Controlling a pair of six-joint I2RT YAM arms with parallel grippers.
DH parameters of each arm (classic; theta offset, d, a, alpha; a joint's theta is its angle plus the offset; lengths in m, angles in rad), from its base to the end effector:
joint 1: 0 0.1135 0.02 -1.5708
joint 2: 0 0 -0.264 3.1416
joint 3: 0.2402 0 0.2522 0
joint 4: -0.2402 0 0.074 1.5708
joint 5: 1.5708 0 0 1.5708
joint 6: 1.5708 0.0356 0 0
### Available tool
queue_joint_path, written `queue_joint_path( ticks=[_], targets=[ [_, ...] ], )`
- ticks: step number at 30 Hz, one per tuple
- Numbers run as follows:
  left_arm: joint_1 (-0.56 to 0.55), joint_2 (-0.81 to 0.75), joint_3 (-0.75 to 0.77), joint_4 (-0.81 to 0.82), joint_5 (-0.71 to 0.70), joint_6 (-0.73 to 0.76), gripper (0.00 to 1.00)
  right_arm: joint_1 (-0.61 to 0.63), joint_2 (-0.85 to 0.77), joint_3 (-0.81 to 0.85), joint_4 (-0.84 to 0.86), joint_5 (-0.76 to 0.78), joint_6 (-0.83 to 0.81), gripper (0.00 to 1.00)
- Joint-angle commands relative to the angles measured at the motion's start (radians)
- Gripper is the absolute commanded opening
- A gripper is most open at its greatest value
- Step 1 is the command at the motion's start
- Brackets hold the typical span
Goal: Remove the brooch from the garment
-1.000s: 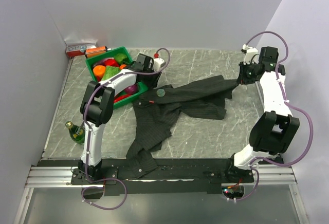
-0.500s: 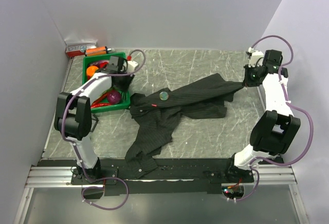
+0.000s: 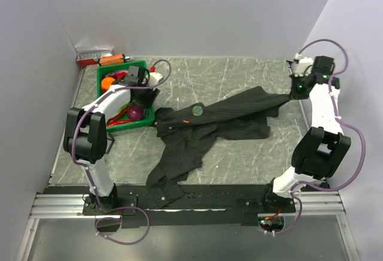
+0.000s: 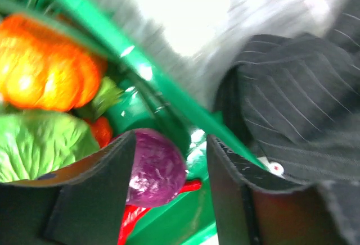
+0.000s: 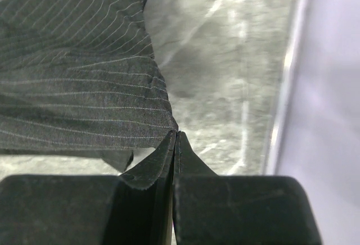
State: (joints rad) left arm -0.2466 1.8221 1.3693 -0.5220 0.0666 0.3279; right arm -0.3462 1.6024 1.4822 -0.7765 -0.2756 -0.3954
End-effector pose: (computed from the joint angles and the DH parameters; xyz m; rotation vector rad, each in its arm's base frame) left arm 0.3812 -0.0984 0.2254 0.7455 2.4315 -0.0529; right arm 0.3290 -0.1084 0.3230 -0.1770 2.4151 0.0055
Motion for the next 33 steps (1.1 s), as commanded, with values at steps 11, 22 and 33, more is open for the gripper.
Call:
queue_joint_path(
  ticks=[11, 22, 33],
  targets=[
    [-0.183, 0.051, 0.117, 0.016, 0.394, -0.006, 0.67, -0.108, 0.027, 0.035, 0.002, -0.031, 0.056, 0.01],
    [-0.142, -0.044, -0.035, -0.019, 0.245, 0.01, 0.69, 0.261, -0.15, -0.112, 0.083, -0.281, -0.308, 0.77],
    [-0.017, -0.109, -0.122, -0.038, 0.197, 0.036, 0.73, 0.657, 0.163, 0.001, 0.135, -0.349, -0.393, 0.8]
  ],
)
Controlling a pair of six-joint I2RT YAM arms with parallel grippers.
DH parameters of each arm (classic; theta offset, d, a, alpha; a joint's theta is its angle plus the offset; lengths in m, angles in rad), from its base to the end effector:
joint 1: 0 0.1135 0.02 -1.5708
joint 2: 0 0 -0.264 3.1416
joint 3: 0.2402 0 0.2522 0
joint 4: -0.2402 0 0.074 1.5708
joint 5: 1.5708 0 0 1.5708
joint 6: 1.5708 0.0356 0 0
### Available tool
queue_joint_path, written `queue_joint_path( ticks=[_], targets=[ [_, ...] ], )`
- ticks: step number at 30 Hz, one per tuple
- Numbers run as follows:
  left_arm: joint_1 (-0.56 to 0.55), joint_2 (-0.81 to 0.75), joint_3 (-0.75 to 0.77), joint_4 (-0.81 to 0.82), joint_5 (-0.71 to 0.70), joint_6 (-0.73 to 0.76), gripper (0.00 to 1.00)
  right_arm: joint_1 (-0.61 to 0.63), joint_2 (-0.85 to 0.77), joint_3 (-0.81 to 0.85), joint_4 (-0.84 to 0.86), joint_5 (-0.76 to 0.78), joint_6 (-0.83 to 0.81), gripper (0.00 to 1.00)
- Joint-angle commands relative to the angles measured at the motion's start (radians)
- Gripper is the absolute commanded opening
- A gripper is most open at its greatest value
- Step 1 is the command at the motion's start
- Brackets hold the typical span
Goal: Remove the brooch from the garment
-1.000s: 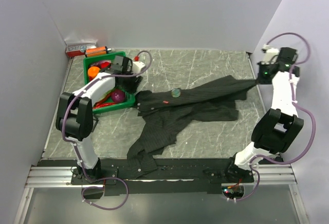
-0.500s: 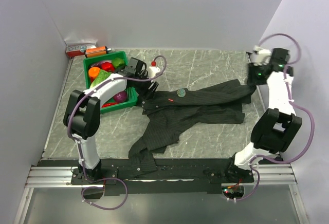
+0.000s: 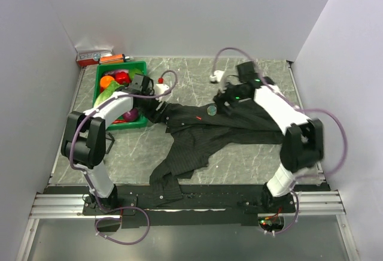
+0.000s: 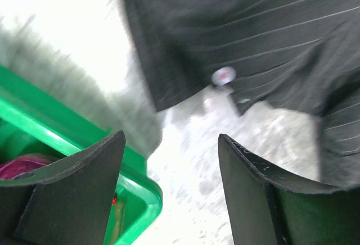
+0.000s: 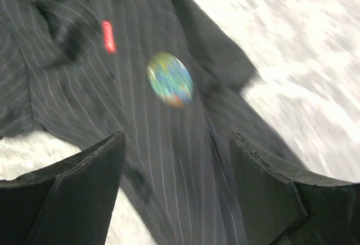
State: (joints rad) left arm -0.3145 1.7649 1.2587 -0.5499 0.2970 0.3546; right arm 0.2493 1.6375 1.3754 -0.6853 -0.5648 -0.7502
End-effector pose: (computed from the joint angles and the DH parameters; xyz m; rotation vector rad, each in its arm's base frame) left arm 0.3462 -0.1236 0.2122 0.9497 2.4203 -0.3749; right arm 0.3350 0.1049 0.2869 -1.3283 1.9711 0.4763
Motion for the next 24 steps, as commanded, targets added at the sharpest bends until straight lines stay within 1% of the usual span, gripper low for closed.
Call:
queue_joint_path(
  ticks=[1, 2, 3, 5, 6, 7, 8, 9, 10, 11, 12, 13, 14, 16, 17, 18, 19, 20, 21, 22, 23, 24],
  targets=[
    [0.063, -0.061, -0.009, -0.01, -0.013, 0.004, 0.73, 0.091, 0.158, 0.14, 0.026, -0.073, -0.038, 0.8],
    [0.068, -0.067, -0.004, -0.012, 0.004, 0.0, 0.73, 0.103, 0.189, 0.196, 0.011, -0.09, -0.04, 0.8],
    [0.072, -0.071, 0.005, -0.012, 0.022, -0.011, 0.74, 0.117, 0.244, 0.221, -0.003, -0.102, -0.037, 0.82],
    [0.075, -0.082, 0.011, -0.01, 0.088, -0.032, 0.74, 0.152, 0.298, 0.275, -0.003, -0.092, -0.015, 0.82],
    [0.074, -0.084, 0.018, -0.008, 0.109, -0.061, 0.74, 0.16, 0.35, 0.295, -0.006, -0.078, -0.005, 0.81],
    [0.075, -0.085, 0.021, -0.008, 0.146, -0.078, 0.74, 0.166, 0.378, 0.315, -0.016, -0.069, 0.012, 0.77],
    [0.075, -0.088, 0.022, -0.008, 0.165, -0.092, 0.74, 0.174, 0.405, 0.377, -0.031, -0.06, 0.055, 0.71],
    [0.075, -0.09, 0.027, -0.007, 0.175, -0.12, 0.74, 0.173, 0.46, 0.419, -0.045, -0.046, 0.081, 0.53],
    [0.074, -0.1, 0.028, -0.004, 0.186, -0.132, 0.74, 0.173, 0.484, 0.463, -0.083, -0.034, 0.113, 0.45],
    [0.075, -0.107, 0.03, -0.001, 0.203, -0.141, 0.74, 0.166, 0.499, 0.55, -0.094, -0.037, 0.173, 0.38],
    [0.075, -0.114, 0.034, 0.002, 0.206, -0.155, 0.74, 0.15, 0.493, 0.585, -0.092, -0.052, 0.205, 0.31],
    [0.075, -0.131, 0.036, 0.005, 0.209, -0.16, 0.74, 0.139, 0.478, 0.611, -0.051, -0.099, 0.242, 0.28],
    [0.075, -0.14, 0.039, 0.019, 0.211, -0.164, 0.74, 0.131, 0.457, 0.645, -0.022, -0.119, 0.324, 0.26],
    [0.078, -0.165, 0.044, 0.03, 0.215, -0.174, 0.74, 0.105, 0.386, 0.674, 0.035, -0.15, 0.399, 0.18],
    [0.078, -0.168, 0.047, 0.041, 0.218, -0.174, 0.74, 0.097, 0.368, 0.707, 0.056, -0.155, 0.449, 0.04],
    [0.078, -0.174, 0.048, 0.047, 0.218, -0.174, 0.75, 0.079, 0.328, 0.712, 0.069, -0.155, 0.471, 0.01],
    [0.08, -0.176, 0.051, 0.047, 0.217, -0.174, 0.75, 0.07, 0.305, 0.7, 0.073, -0.156, 0.482, 0.0],
    [0.08, -0.176, 0.059, 0.048, 0.214, -0.177, 0.75, 0.065, 0.265, 0.68, 0.069, -0.162, 0.465, 0.04],
    [0.081, -0.174, 0.059, 0.05, 0.211, -0.181, 0.74, 0.067, 0.251, 0.657, 0.052, -0.165, 0.43, 0.11],
    [0.086, -0.179, 0.057, 0.056, 0.212, -0.189, 0.74, 0.082, 0.243, 0.602, 0.029, -0.164, 0.387, 0.25],
    [0.087, -0.183, 0.048, 0.065, 0.215, -0.212, 0.75, 0.091, 0.243, 0.573, 0.001, -0.124, 0.314, 0.49],
    [0.092, -0.188, 0.042, 0.073, 0.226, -0.22, 0.75, 0.103, 0.249, 0.541, -0.009, -0.112, 0.286, 0.58]
  ],
)
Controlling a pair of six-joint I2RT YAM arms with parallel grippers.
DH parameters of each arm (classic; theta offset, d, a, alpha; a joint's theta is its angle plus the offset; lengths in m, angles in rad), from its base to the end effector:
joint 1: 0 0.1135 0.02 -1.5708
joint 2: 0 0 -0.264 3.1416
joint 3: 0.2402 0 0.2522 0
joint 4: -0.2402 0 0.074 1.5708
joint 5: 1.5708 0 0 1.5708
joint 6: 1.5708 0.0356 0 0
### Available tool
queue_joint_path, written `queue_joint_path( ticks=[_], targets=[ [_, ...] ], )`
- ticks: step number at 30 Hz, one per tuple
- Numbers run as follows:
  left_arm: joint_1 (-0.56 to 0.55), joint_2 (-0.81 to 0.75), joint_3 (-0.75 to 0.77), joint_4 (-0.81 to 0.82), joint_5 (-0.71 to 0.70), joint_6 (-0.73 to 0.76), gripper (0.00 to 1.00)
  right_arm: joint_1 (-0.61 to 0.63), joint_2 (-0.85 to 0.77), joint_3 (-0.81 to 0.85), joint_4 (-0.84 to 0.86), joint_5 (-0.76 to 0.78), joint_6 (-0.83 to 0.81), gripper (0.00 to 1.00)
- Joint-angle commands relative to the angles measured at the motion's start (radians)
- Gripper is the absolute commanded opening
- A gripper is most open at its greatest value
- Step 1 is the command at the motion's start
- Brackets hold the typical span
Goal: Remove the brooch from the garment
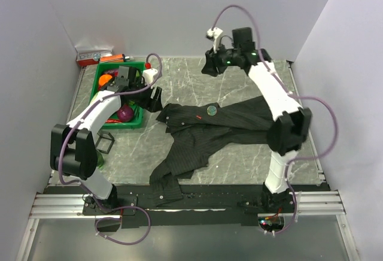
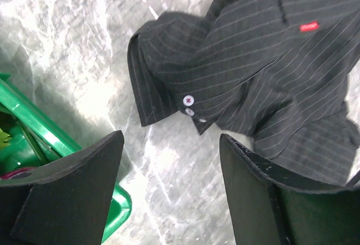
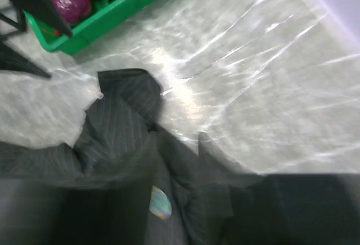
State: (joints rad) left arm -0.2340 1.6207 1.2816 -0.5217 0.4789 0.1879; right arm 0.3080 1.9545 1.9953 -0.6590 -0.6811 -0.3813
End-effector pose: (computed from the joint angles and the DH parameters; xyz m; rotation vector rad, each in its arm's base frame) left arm 0.3395 -0.0978 0.2722 0.7089 2.2817 -0.6011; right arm 0.4163 0.1560 0.3693 -1.0596 1.8274 0.6965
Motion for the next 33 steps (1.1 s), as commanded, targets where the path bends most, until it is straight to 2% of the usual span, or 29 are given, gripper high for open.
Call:
queue_joint_path(
  ticks=[1, 2, 4, 9, 13, 16, 17, 19, 20, 21, 28, 31, 33],
  targets=[
    [0.016, -0.056, 0.013, 0.054, 0.049, -0.064, 0.75, 0.058, -0.059, -0.129, -0.045, 0.008, -0.111, 0.68],
    [0.018, -0.062, 0.006, 0.055, 0.049, -0.077, 0.75, 0.068, -0.033, -0.153, -0.053, 0.017, -0.157, 0.85],
    [0.022, -0.077, 0.002, 0.048, 0.052, -0.087, 0.75, 0.08, 0.0, -0.188, -0.059, 0.029, -0.185, 0.99],
    [0.033, -0.099, -0.01, 0.014, 0.049, -0.064, 0.75, 0.121, 0.124, -0.159, -0.065, 0.051, -0.22, 1.0],
    [0.045, -0.12, -0.036, 0.019, 0.049, -0.065, 0.75, 0.151, 0.225, -0.054, -0.129, 0.046, -0.228, 0.97],
    [0.048, -0.13, -0.059, 0.025, 0.05, -0.064, 0.75, 0.172, 0.279, 0.012, -0.169, 0.032, -0.235, 0.83],
    [0.048, -0.133, -0.07, 0.026, 0.053, -0.065, 0.75, 0.177, 0.297, 0.029, -0.186, 0.037, -0.232, 0.65],
    [0.048, -0.128, -0.074, 0.031, 0.058, -0.065, 0.75, 0.178, 0.31, 0.087, -0.191, 0.037, -0.196, 0.43],
    [0.048, -0.125, -0.073, 0.032, 0.059, -0.064, 0.75, 0.18, 0.311, 0.112, -0.194, 0.032, -0.182, 0.18],
    [0.048, -0.121, -0.073, 0.037, 0.056, -0.065, 0.75, 0.18, 0.304, 0.137, -0.188, 0.037, -0.167, 0.0],
    [0.05, -0.122, -0.068, 0.1, 0.044, -0.088, 0.75, 0.109, 0.101, 0.243, 0.021, -0.063, 0.169, 0.0],
    [0.051, -0.122, -0.062, 0.13, 0.033, -0.096, 0.75, 0.074, -0.009, 0.223, 0.073, -0.106, 0.252, 0.0],
    [0.055, -0.119, -0.056, 0.14, 0.032, -0.103, 0.76, 0.036, -0.092, 0.165, 0.062, -0.101, 0.242, 0.0]
  ],
)
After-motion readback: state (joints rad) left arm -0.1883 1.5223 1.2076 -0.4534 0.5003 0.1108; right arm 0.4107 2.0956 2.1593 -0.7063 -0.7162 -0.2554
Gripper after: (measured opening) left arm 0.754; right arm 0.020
